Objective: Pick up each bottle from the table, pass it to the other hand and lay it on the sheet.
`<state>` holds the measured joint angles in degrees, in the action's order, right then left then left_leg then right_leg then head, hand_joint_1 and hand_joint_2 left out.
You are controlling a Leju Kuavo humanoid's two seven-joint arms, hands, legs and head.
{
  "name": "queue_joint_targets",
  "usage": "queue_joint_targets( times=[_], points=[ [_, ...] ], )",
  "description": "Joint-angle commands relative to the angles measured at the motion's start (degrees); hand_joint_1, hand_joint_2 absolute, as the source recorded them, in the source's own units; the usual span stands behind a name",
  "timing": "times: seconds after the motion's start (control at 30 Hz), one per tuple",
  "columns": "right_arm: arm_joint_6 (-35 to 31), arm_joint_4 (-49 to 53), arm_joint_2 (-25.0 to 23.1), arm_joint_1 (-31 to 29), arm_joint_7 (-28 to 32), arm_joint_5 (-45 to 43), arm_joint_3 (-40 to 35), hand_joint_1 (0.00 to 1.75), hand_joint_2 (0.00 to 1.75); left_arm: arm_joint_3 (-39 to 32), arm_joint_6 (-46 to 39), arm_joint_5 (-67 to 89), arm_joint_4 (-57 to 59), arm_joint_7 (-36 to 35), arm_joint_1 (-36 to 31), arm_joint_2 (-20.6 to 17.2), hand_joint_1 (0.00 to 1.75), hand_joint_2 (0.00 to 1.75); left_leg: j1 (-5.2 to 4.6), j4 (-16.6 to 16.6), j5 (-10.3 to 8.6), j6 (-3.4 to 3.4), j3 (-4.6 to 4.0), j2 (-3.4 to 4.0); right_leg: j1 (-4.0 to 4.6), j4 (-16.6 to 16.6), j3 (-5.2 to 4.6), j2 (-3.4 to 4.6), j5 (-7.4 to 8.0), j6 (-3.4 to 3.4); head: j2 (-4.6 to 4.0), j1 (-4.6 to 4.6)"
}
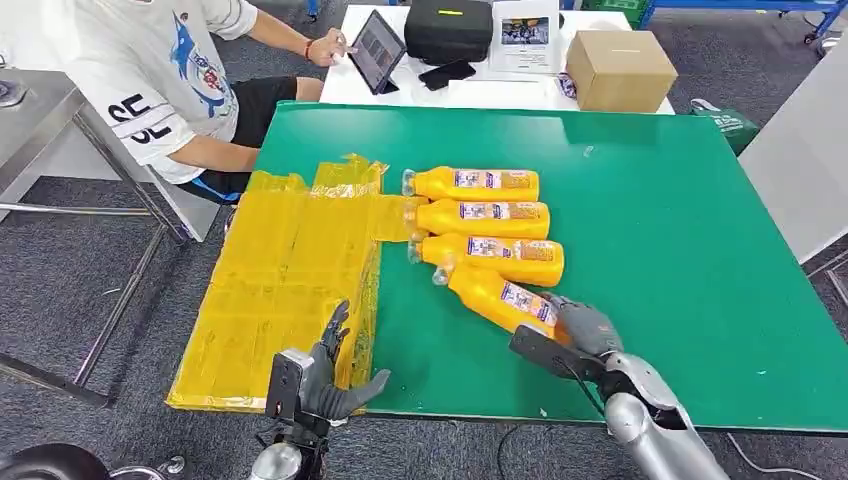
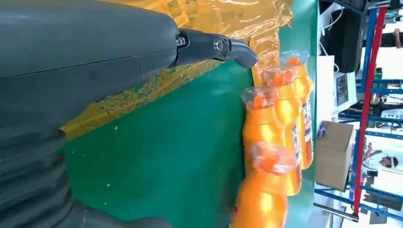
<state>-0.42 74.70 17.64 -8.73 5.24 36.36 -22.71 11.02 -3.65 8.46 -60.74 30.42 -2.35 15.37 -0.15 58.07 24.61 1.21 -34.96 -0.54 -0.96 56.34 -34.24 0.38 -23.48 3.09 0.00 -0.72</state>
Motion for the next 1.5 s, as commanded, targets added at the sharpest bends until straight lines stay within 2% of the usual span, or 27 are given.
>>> queue_joint_targets(
  times=[0.03, 0.07, 0.1, 0.17, 0.2, 0.27, 0.33, 0.37, 0.57, 0.67, 0.77, 0.87, 1.07, 1.13, 1.17, 1.23, 1.5],
  points=[
    [-1.1, 4.4, -5.3, 1.7, 7.9, -6.9, 3.7, 1.75, 1.75, 1.5, -0.2, -0.8, 3.4, 0.9, -1.8, -0.8, 0.0, 1.75, 0.07, 0.0, 0.04, -0.1, 0.1, 0.11, 0.09, 0.0, 0.08, 0.04, -0.01, -0.15, 0.0, 0.0],
    [-2.0, 5.0, -6.5, 1.7, 9.5, -7.7, 4.2, 1.75, 1.75, 1.6, -0.2, -0.9, 3.2, 1.1, -1.8, -0.7, 0.0, 1.75, 0.06, 0.0, 0.05, -0.09, 0.07, 0.04, 0.07, 0.0, 0.07, -0.04, -0.03, -0.15, 0.0, 0.02],
    [-6.9, 6.6, -8.8, 1.9, 12.9, -6.4, 5.1, 1.75, 1.75, 1.7, -0.3, -1.2, 2.8, 1.3, -1.6, -0.7, 0.0, 1.75, 0.04, 0.0, 0.0, -0.06, -0.06, -0.02, 0.05, 0.0, -0.03, -0.05, -0.01, -0.09, 0.0, -0.02],
    [-11.2, 9.0, -12.0, 1.5, 16.9, -6.6, 5.5, 1.75, 1.75, 2.2, -0.2, -1.6, 2.0, 1.5, -1.5, -0.6, 0.0, 1.75, 0.01, 0.0, 0.02, -0.06, -0.13, 0.08, 0.02, 0.0, -0.12, 0.08, 0.0, -0.08, 0.0, 0.0],
    [-17.6, 11.1, -14.4, 1.6, 20.3, -5.2, 6.0, 1.75, 1.75, 2.8, 0.0, -2.4, 1.3, 1.6, -1.4, -0.6, 0.0, 1.75, 0.08, 0.0, 0.1, -0.1, -0.06, 0.26, 0.1, 0.0, -0.08, 0.22, -0.01, -0.15, 0.0, 0.0],
    [-22.6, 13.4, -16.9, 2.0, 23.1, -6.1, 6.3, 1.75, 1.75, 3.8, 0.2, -3.2, 0.2, 1.6, -1.4, -0.7, 0.0, 1.75, 0.09, 0.0, 0.13, -0.13, -0.06, 0.34, 0.11, 0.0, -0.1, 0.26, -0.04, -0.18, 0.0, -0.02],
    [-23.9, 13.9, -17.5, 2.0, 23.5, -5.8, 6.0, 1.75, 1.75, 4.0, 0.3, -3.7, -0.1, 1.3, -1.8, -0.5, 0.0, 1.75, 0.21, 0.1, 0.28, -0.22, 0.13, 0.37, 0.24, 0.1, 0.09, 0.22, -0.16, -0.32, 0.0, -0.02],
    [-23.9, 13.9, -17.5, 2.0, 23.5, -5.8, 6.0, 1.75, 1.75, 4.0, 0.3, -3.7, -0.1, 1.3, -1.8, -0.5, 0.0, 1.75, 0.07, 0.0, 0.07, -0.13, -0.17, 0.14, 0.08, 0.1, -0.2, 0.07, -0.06, -0.16, 0.0, 0.0],
    [-32.2, 9.8, -21.2, 3.3, 28.6, -6.6, 9.1, 1.75, 1.75, 6.2, 4.8, -9.0, -4.3, 0.7, -1.8, -1.8, 0.0, 1.75, 0.11, 0.0, 0.08, -0.09, -0.12, 0.02, 0.12, 0.0, -0.1, -0.05, -0.08, -0.15, 0.0, -0.02],
    [-29.2, 3.4, -23.1, 3.2, 31.2, -11.7, 9.6, 1.75, 1.75, 6.3, 6.6, -11.1, -5.8, 0.3, -2.0, -2.3, 0.0, 1.75, 0.08, 0.0, 0.01, -0.07, -0.24, 0.02, 0.09, 0.0, -0.2, -0.02, -0.01, -0.1, 0.0, -0.04],
    [-26.5, -2.9, -25.8, 4.0, 33.5, -14.1, 8.8, 1.75, 1.75, 7.3, 7.4, -10.9, -8.8, 0.9, -1.1, -2.7, 0.0, 1.75, 0.19, -0.1, 0.11, -0.15, 0.07, 0.19, 0.21, -0.2, 0.11, 0.1, -0.03, -0.23, 0.0, -0.02],
    [-24.6, -9.1, -27.8, 4.3, 34.6, -15.2, 7.4, 1.75, 1.75, 7.6, 9.8, -12.1, -10.4, 0.2, -0.1, -2.8, 0.0, 1.75, 0.15, -0.1, 0.06, -0.12, -0.06, 0.09, 0.16, -0.1, -0.04, 0.02, -0.04, -0.17, 0.0, -0.02],
    [-25.5, -10.1, -27.8, 4.2, 34.8, -14.4, 6.7, 1.75, 1.75, 7.6, 9.8, -12.2, -10.4, 0.2, 0.0, -2.8, 0.0, 1.75, 0.1, -0.1, 0.04, -0.07, -0.2, 0.08, 0.09, 0.0, -0.19, 0.04, -0.04, -0.11, 0.0, -0.02],
    [-25.5, -10.1, -27.8, 4.2, 34.8, -14.4, 6.7, 1.75, 1.75, 7.6, 9.8, -12.2, -10.4, 0.2, 0.0, -2.8, 0.0, 1.75, 0.18, -0.1, 0.14, -0.11, 0.0, 0.14, 0.19, -0.1, 0.03, 0.06, -0.08, -0.19, 0.0, -0.02],
    [-25.5, -10.1, -27.7, 4.1, 34.8, -14.4, 6.8, 1.75, 1.75, 7.6, 9.9, -12.2, -10.4, 0.2, 0.0, -2.8, 0.0, 1.75, 0.07, -0.1, 0.03, -0.05, -0.26, 0.06, 0.06, 0.0, -0.25, 0.04, -0.03, -0.1, 0.0, -0.02],
    [-23.3, -10.7, -28.2, 4.4, 34.6, -15.6, 6.8, 1.75, 1.75, 7.6, 10.3, -12.5, -10.5, 0.2, 0.0, -2.7, 0.0, 1.75, 0.11, -0.1, 0.07, -0.07, -0.18, 0.11, 0.1, -0.1, -0.15, 0.06, -0.04, -0.13, 0.0, -0.02],
    [-23.1, -19.6, -31.1, 2.8, 34.8, -13.9, -0.2, 1.75, 1.75, 8.4, 9.6, -11.2, -10.2, -1.3, -0.2, -2.7, 0.0, 1.75, 0.11, -0.1, 0.09, -0.12, -0.16, 0.15, 0.11, -0.1, -0.15, 0.1, -0.06, -0.18, 0.0, -0.02]
  ],
)
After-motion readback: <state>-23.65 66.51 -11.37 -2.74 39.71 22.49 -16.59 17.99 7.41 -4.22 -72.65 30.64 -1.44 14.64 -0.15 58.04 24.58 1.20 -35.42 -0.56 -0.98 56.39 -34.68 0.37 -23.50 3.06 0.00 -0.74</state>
